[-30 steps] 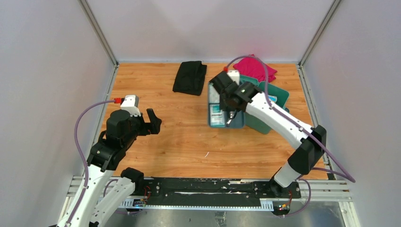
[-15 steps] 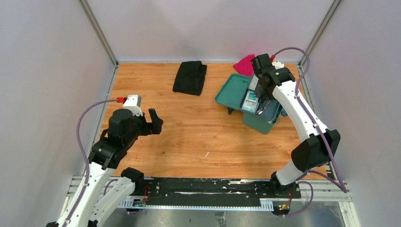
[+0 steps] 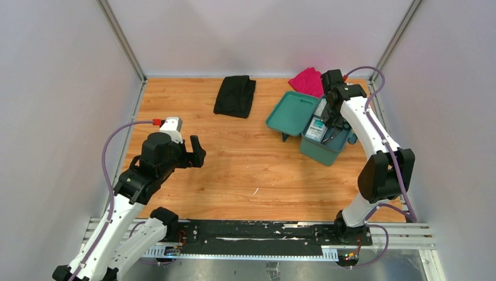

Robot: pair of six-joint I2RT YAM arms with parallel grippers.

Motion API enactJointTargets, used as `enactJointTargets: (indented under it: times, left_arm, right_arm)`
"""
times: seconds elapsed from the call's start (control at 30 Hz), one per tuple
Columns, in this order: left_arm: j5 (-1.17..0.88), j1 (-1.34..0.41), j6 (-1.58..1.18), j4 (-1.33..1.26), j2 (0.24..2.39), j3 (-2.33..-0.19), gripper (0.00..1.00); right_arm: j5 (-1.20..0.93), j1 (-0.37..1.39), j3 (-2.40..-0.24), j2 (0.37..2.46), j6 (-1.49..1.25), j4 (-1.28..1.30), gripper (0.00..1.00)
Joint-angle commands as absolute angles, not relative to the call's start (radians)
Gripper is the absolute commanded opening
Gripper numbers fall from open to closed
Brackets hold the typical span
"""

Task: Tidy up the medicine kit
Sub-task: Place the medicine box compartment at the center of the board.

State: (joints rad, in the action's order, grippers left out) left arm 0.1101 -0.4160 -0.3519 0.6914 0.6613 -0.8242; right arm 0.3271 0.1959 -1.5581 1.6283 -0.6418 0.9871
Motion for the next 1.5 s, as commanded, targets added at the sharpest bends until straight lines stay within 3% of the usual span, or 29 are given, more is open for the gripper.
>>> enactJointTargets:
  times: [0.0, 0.93, 1.47]
  left_arm:
    - [0.127, -0.431, -0.354, 0.701, 0.675, -0.834, 1.0]
    - [0.14, -0.431, -0.351, 0.706, 0.713, -0.838, 1.0]
    - [0.14, -0.431, -0.35, 0.707, 0.719, -0.838, 1.0]
  right_arm:
    - [0.302, 0.169, -1.551, 1.66, -0.626, 0.952, 0.0]
    - [0.281, 0.11, -1.51, 1.728, -0.581, 0.913, 0.0]
    - [0.11, 0.128, -1.426, 1.787, -0.514, 0.89, 0.0]
